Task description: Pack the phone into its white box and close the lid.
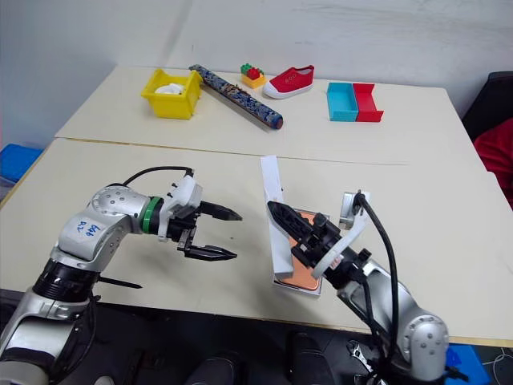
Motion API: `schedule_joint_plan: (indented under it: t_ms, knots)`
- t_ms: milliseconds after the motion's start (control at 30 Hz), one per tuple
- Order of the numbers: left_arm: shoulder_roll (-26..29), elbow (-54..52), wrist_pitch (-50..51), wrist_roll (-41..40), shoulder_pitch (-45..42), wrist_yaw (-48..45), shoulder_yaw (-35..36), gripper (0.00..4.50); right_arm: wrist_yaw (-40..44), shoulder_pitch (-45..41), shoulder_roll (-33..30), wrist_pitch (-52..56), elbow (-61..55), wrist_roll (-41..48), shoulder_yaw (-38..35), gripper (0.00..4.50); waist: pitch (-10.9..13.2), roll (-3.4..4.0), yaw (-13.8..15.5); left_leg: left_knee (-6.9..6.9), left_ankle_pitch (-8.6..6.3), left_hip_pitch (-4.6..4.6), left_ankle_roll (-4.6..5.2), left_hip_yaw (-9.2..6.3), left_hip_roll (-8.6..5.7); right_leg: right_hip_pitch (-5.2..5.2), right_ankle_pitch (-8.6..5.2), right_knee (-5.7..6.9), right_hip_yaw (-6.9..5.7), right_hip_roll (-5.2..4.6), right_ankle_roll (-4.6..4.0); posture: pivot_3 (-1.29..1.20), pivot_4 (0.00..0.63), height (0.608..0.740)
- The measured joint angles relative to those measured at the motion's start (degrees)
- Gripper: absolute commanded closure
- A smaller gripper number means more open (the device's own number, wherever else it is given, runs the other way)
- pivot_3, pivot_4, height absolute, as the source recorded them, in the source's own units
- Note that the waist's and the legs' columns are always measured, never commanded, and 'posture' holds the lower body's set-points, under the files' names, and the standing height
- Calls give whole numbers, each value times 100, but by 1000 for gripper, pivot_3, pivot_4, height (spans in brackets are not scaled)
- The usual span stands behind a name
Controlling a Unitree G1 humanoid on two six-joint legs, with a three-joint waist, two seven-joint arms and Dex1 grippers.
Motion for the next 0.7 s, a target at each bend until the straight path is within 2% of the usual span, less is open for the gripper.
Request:
schedule_joint_plan:
  t_ms: [200,333,433,667,700]
  knots:
    - [84,6,34,36,5,43,28,0,95,-104,1003,-106,960,4,77,4445,2,4,-2,-1,-1,-2,1,0,1,-2,0,-1,0,4,0,0,150,740]
    - [152,7,35,55,7,128,144,0,212,-185,1289,-67,1569,4,-95,4445,6,11,4,-2,-1,-2,1,-1,2,-3,0,-1,-1,6,-1,0,150,740]
    - [105,23,37,91,12,236,150,607,361,-161,1189,8,1884,5,-135,4500,6,12,0,-2,-1,-2,2,-1,1,-3,0,-2,-1,6,-1,0,150,740]
    - [-485,507,-282,707,14,584,-353,3027,832,35,943,123,2093,-243,-76,4500,4,13,-2,-1,-2,-1,2,2,2,-2,0,0,2,6,0,0,150,740]
    - [-542,562,-326,767,10,602,-396,3268,873,54,919,130,2091,-275,-64,4500,4,12,-2,-1,-2,-1,2,2,2,-3,0,1,2,6,0,0,150,740]
